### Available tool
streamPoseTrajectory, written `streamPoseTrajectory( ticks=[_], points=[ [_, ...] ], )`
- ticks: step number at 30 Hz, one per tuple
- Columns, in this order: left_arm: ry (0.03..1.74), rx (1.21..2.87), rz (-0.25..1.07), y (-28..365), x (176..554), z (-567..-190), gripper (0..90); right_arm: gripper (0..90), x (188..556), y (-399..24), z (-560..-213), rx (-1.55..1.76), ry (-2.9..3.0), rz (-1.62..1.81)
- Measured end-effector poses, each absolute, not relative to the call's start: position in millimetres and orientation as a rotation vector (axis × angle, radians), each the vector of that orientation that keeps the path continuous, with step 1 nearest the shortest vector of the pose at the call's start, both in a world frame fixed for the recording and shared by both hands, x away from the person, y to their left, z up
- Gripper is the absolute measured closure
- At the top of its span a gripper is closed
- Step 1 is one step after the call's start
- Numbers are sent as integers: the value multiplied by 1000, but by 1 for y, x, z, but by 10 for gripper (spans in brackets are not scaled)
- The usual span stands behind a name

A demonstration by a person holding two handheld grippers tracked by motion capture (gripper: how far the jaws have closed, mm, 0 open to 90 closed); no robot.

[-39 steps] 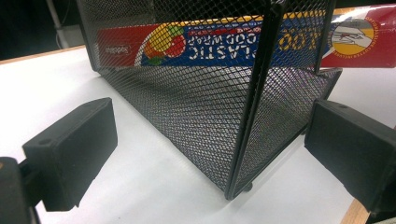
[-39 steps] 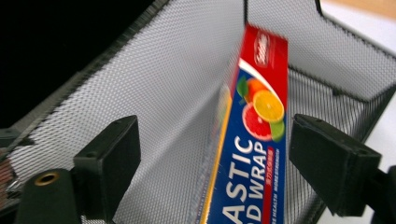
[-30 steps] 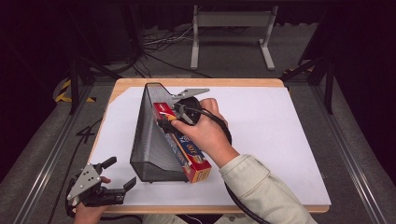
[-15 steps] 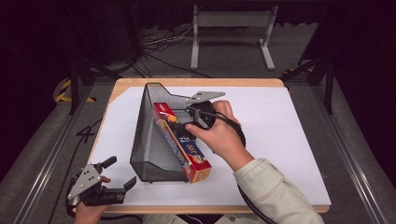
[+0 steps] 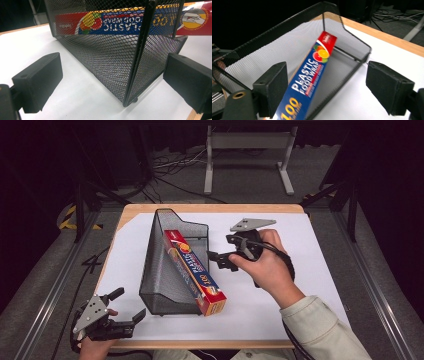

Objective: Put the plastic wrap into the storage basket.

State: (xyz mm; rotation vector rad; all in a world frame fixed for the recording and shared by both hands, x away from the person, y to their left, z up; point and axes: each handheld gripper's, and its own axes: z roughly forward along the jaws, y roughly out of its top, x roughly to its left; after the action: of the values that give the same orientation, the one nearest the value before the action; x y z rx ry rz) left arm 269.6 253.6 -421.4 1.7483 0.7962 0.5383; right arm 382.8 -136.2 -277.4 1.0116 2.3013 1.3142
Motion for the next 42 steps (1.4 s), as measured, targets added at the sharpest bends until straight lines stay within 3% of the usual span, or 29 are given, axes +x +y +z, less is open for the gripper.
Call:
streamPoseTrajectory(
  ticks=[24,42],
  points=[
    [804,1748,539,253,270,-422,32,156,373,-257,-281,1048,2198,1340],
    [809,1749,546,253,270,-422,32,152,361,-316,-344,1038,2123,1340]
  ],
)
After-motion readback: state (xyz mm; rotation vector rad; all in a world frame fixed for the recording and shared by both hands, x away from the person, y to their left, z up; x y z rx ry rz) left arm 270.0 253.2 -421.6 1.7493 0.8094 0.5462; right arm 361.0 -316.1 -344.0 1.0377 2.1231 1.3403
